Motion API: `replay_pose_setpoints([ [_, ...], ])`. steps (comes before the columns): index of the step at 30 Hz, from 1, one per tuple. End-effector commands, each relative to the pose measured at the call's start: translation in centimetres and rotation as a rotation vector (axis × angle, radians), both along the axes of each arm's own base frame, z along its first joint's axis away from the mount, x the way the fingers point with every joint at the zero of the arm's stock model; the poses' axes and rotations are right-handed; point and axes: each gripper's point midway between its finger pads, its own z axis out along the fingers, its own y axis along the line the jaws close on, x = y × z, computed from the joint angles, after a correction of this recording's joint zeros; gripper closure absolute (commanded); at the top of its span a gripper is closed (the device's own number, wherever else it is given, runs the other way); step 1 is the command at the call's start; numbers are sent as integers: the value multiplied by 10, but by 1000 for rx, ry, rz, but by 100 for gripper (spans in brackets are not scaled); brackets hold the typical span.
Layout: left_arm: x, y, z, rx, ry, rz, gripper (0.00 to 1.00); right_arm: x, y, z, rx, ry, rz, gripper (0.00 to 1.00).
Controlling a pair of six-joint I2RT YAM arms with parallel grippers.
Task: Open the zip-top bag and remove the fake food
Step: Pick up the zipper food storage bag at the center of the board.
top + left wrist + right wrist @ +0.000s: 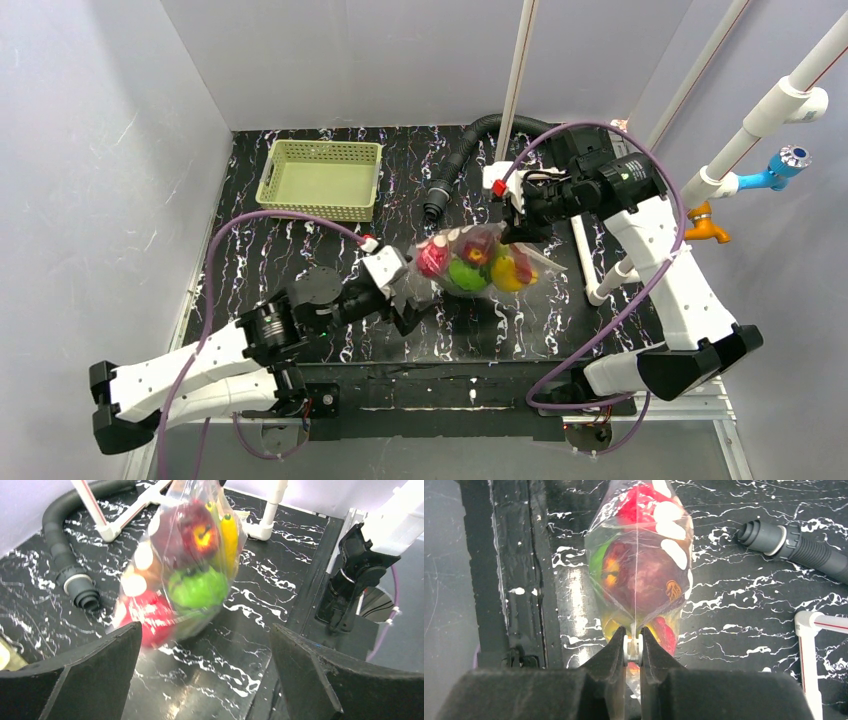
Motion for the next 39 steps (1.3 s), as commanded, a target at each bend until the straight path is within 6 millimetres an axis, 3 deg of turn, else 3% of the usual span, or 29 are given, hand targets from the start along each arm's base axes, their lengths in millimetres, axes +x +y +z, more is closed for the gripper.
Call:
replay_pose_setpoints([
  [1, 11, -34, 11, -16, -170, -86, 2, -20, 10, 4, 34, -1, 128, 99],
  [5, 27, -55, 14, -52, -200, -74, 2, -30, 18, -10, 48, 69, 172, 99],
  [9, 30, -73, 15, -87, -167, -95, 4, -38, 24, -17, 71, 131, 200, 99],
  [15, 32, -83, 16, -135, -134, -96, 6, -47, 30, -25, 83, 181, 227, 99],
  [20, 25, -90, 13, -157, -88, -132, 14, -50, 33, -28, 91, 203, 230, 99],
  [31, 32, -86, -5, -155, -16, -64, 23, -52, 37, -34, 96, 236, 230, 99],
  [39, 13, -71, 0, -193, -11, -118, 11, -56, 42, -32, 119, 268, 248, 99],
])
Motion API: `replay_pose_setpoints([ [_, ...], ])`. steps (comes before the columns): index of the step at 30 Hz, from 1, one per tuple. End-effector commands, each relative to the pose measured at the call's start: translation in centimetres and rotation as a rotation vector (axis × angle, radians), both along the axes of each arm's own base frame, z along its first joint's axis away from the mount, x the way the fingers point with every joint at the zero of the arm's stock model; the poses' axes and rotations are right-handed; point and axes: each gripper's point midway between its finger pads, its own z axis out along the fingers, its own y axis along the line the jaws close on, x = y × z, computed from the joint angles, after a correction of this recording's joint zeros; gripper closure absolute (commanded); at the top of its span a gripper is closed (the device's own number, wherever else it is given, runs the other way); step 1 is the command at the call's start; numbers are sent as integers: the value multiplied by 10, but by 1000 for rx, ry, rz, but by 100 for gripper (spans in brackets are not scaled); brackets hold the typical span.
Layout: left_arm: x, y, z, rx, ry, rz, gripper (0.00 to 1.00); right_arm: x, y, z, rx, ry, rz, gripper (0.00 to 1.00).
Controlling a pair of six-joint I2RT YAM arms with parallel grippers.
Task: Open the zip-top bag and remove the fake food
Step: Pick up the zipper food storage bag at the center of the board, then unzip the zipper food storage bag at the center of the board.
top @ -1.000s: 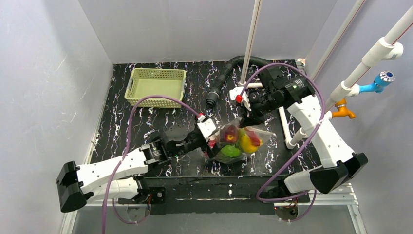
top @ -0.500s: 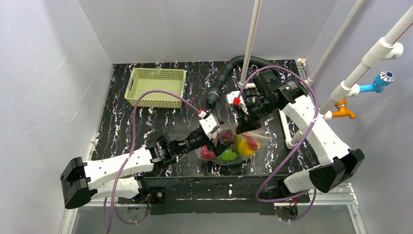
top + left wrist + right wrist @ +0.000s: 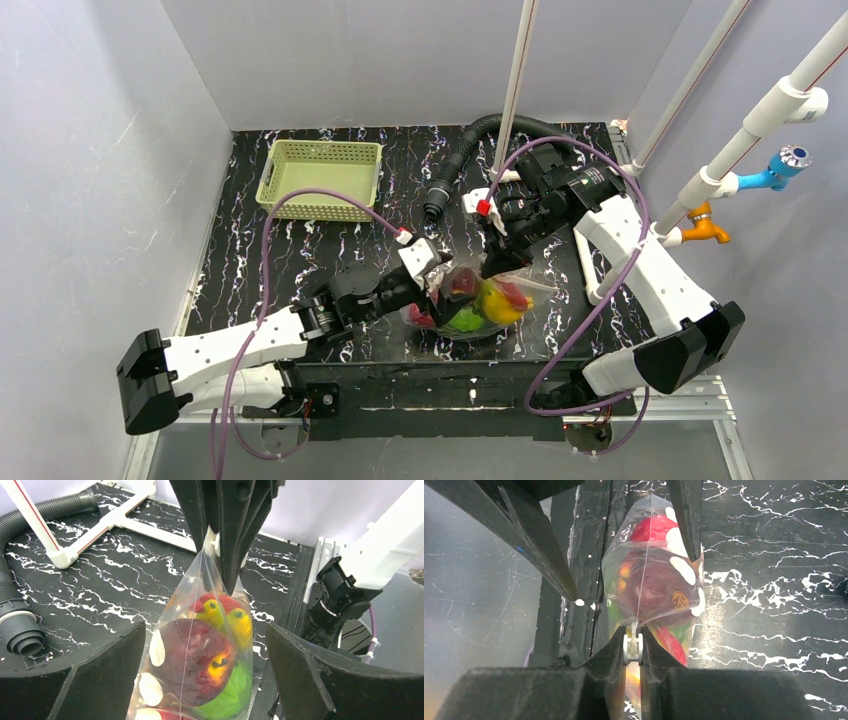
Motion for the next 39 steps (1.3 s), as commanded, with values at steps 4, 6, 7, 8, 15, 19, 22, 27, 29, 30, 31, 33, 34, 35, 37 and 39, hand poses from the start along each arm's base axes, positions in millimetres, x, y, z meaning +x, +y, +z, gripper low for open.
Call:
replay_pose_setpoints([
  [4, -6, 14, 20, -76, -29, 1, 6, -6, 14, 6, 50, 41, 39, 99],
  [6, -1, 16, 21, -81, -24, 34, 5, -6, 15, 5, 46, 47, 42, 99],
  [7, 0, 15, 23, -89, -22, 35, 5, -7, 15, 5, 45, 49, 43, 99],
  [8, 0, 13, 24, -95, -19, 31, 5, -7, 15, 4, 45, 51, 43, 99],
  [15, 7, 0, 11, -58, 16, 40, 14, -8, 16, 3, 41, 60, 49, 99],
  [19, 11, -3, 9, -43, 4, 52, 25, -8, 17, 2, 37, 62, 48, 99],
  [22, 15, -2, 6, -26, -3, 67, 42, -8, 17, 2, 37, 65, 51, 99],
  [27, 19, 4, 5, -29, 14, 90, 100, -9, 17, 1, 38, 72, 52, 81],
  [29, 20, 8, 2, -35, 28, 99, 100, -10, 17, 3, 45, 74, 52, 60],
  [30, 20, 11, 1, -45, 34, 105, 100, -11, 17, 3, 49, 77, 52, 48],
  [31, 20, 14, -1, -58, 41, 111, 100, -12, 17, 3, 53, 80, 51, 35],
  [33, 20, 20, -4, -88, 60, 120, 100, -12, 18, 4, 67, 90, 41, 18],
  [34, 19, 23, -6, -105, 70, 123, 100, -12, 19, 4, 77, 98, 38, 13],
  [35, 18, 25, -12, -111, 82, 123, 100, -12, 21, 5, 88, 106, 31, 10],
  [37, 15, 27, -15, -131, 97, 117, 100, -10, 25, 9, 111, 122, 10, 8],
  [39, 13, 27, -16, -143, 106, 110, 100, -6, 31, 17, 140, 149, -13, 8],
])
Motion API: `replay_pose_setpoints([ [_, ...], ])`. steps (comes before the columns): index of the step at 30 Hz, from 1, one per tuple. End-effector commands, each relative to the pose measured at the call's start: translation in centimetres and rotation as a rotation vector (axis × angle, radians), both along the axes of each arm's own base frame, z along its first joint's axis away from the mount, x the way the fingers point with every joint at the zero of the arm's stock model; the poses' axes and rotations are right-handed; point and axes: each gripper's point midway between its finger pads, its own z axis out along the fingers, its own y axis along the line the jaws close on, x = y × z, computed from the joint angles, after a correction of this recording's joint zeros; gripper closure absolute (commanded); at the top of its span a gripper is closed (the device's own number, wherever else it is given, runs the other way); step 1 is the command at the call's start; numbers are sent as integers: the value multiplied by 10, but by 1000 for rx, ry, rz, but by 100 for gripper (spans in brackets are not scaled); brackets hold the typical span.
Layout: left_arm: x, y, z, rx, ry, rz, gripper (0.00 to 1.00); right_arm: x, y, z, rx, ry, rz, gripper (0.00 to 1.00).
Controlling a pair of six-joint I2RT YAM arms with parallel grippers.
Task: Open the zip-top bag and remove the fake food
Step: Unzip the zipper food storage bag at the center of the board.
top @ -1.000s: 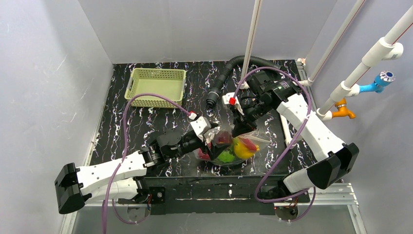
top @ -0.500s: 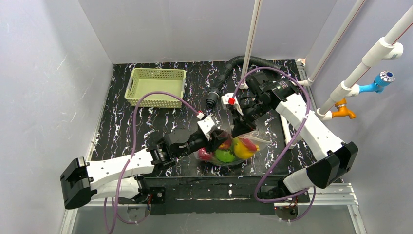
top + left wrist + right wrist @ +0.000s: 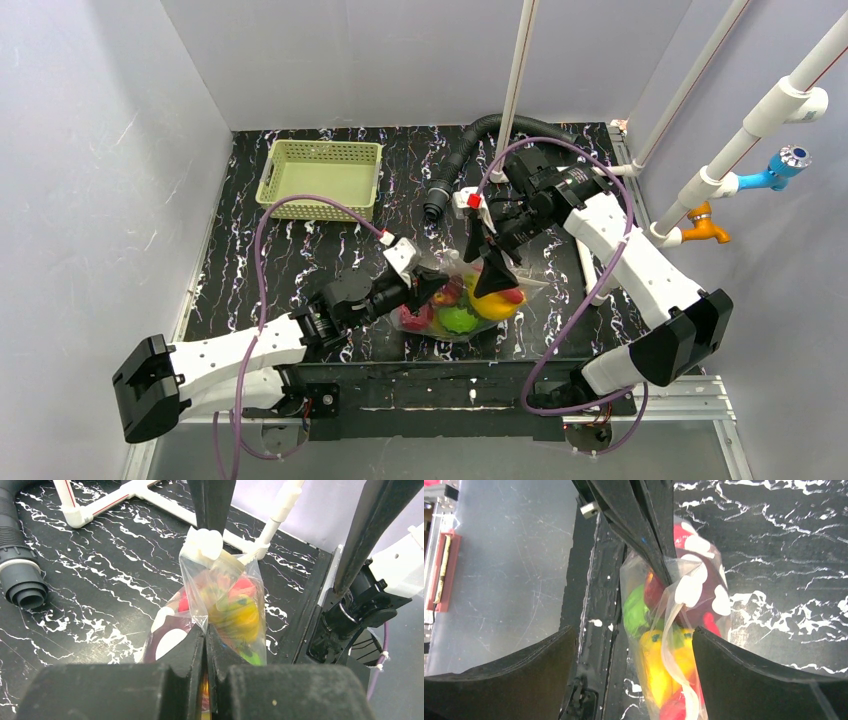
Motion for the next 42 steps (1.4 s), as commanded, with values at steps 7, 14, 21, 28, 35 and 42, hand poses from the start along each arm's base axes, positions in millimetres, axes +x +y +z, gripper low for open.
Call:
replay_pose_setpoints([
  [7, -5, 3, 24, -120, -3, -9, 100, 13, 31, 43, 152, 153, -83, 16],
  [14, -6, 2, 25, -134, 3, -13, 100, 20, 37, 35, 134, 186, -123, 32],
  [21, -6, 2, 27, -140, 5, -15, 100, 24, 36, 28, 111, 169, -151, 51],
  [28, -7, 4, 28, -147, 5, -12, 100, 26, 35, 23, 98, 158, -165, 62],
  [35, -8, 6, 28, -152, 5, -9, 100, 20, 34, 27, 115, 164, -137, 99],
  [42, -18, 18, 36, -191, 11, -26, 49, 13, 31, 28, 123, 155, -106, 99],
])
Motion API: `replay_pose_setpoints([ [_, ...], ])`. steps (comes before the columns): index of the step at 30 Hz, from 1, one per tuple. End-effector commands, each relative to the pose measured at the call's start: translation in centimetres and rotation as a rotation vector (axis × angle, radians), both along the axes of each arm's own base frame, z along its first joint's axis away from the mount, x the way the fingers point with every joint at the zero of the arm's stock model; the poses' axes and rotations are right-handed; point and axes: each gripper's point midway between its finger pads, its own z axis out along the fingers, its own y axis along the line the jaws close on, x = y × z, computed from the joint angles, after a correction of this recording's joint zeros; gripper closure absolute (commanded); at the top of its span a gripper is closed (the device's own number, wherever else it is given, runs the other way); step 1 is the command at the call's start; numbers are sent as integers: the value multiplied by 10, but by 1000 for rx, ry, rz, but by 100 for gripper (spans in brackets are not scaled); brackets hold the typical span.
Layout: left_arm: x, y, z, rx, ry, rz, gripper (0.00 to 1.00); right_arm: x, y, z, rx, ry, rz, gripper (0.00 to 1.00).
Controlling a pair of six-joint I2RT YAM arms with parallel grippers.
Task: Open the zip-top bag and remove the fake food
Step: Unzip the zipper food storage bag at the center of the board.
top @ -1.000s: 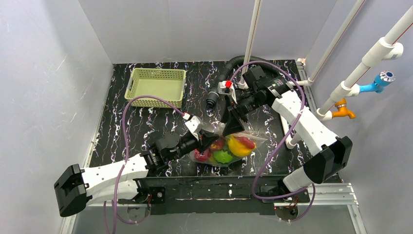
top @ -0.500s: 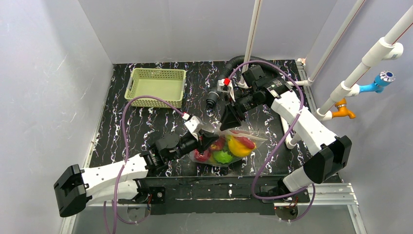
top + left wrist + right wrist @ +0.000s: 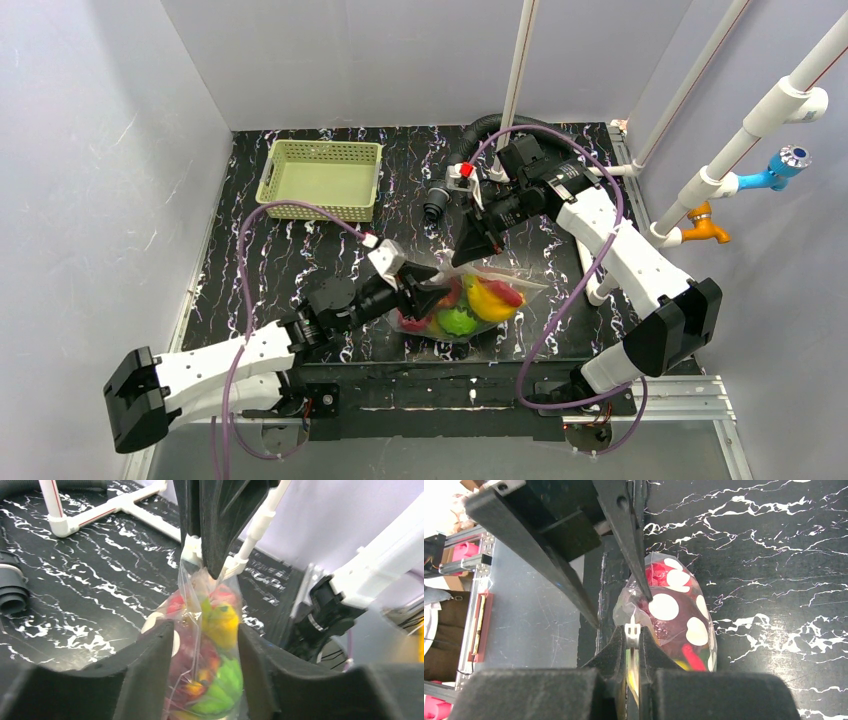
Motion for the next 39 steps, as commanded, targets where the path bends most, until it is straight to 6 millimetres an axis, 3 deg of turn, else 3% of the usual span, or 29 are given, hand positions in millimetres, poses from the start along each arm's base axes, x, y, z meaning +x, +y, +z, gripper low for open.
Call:
replay_pose_setpoints([
  [1, -8, 14, 27, -100, -22, -3, 41, -14, -4, 10, 38, -26, 46, 99],
  [4, -16, 24, 31, -109, 13, -29, 13, -20, -6, 9, 40, -42, 87, 99],
  [6, -16, 32, 30, -93, 39, -32, 3, -24, -6, 5, 28, -54, 109, 99],
  [11, -10, 43, 36, -113, 125, -65, 2, -30, -5, -5, -11, -81, 144, 99],
  [17, -16, 36, 37, -155, 215, -206, 2, -32, -1, -14, -38, -75, 169, 99],
  [24, -15, 39, 44, -121, 185, -197, 6, -36, 2, -20, -60, -74, 195, 99],
  [39, -10, 39, 33, -118, 191, -174, 2, -41, 4, -26, -72, -76, 227, 99],
])
